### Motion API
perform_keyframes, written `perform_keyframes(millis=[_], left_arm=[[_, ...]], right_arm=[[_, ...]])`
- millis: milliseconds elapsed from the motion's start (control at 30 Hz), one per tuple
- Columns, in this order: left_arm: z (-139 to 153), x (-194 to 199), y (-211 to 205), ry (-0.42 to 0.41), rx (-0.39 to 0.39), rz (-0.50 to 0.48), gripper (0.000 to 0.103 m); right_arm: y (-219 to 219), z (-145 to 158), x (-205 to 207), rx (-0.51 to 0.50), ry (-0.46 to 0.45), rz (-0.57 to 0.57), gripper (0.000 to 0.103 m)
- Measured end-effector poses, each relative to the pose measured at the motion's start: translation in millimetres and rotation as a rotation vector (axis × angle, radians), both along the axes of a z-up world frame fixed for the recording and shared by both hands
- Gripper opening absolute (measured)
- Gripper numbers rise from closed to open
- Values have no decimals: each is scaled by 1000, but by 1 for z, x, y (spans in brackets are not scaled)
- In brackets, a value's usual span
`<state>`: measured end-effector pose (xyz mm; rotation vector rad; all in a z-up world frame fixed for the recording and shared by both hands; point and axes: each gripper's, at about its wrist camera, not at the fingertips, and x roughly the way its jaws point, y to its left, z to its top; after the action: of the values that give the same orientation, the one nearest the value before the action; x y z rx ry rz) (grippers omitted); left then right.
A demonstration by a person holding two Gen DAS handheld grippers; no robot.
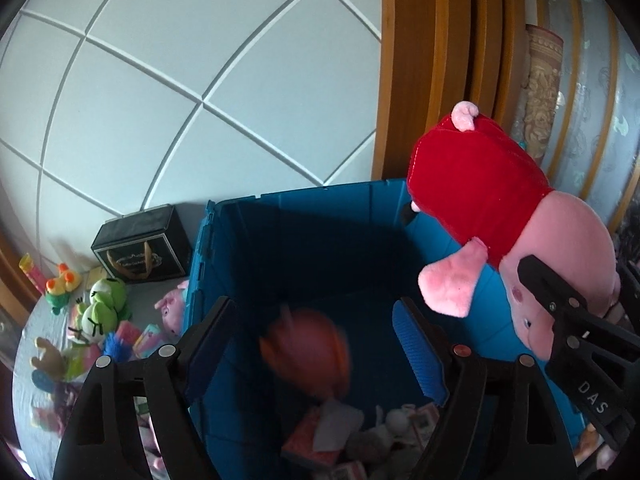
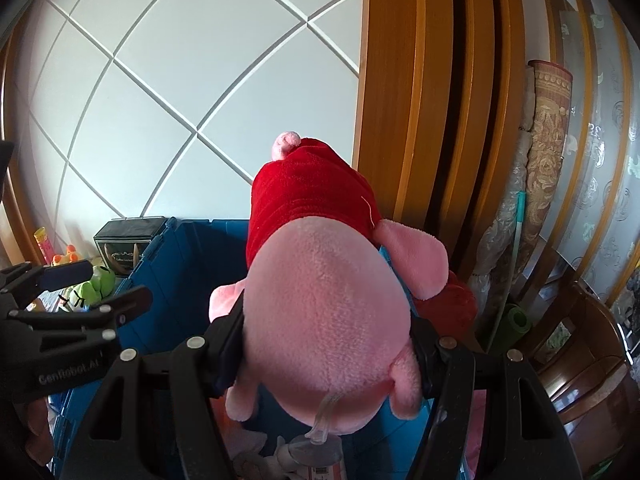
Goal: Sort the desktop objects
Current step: 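Open both tools to drop the two pig plushes into the crate, then move both tools back from the crate toward the table items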
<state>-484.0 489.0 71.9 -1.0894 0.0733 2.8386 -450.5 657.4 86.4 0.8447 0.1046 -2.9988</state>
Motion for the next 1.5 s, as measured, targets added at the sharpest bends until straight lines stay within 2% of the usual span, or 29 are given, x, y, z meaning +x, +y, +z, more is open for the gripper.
perform_keyframes(millis=[100,233,267,300,433,533,800,1133,1500], left_arm=[[1,2,1,-4,-3,4,86],[-1,4,-3,-18,1,8,87],[-1,5,-3,-20,1,10,87],[-2,6,-3,-22,1,11,87],[-3,11,-5,-29,8,10,87],[-5,17,-6,-34,12,3,87],[-4,37,-8,-43,9,-6,88],[-8,71,-11,-46,-2,-4,88],[-11,140,-23,-8,4,-12,88]], right_arm=[[2,4,2,-5,11,-6,69],[2,12,9,21,46,-36,70],[2,15,12,26,54,-42,73],[3,17,14,26,61,-46,81],[3,23,22,31,78,-52,88],[1,24,28,40,80,-61,103],[-2,26,47,71,85,-88,103],[-5,11,73,59,9,-41,103],[-5,-11,120,34,-1,15,103]])
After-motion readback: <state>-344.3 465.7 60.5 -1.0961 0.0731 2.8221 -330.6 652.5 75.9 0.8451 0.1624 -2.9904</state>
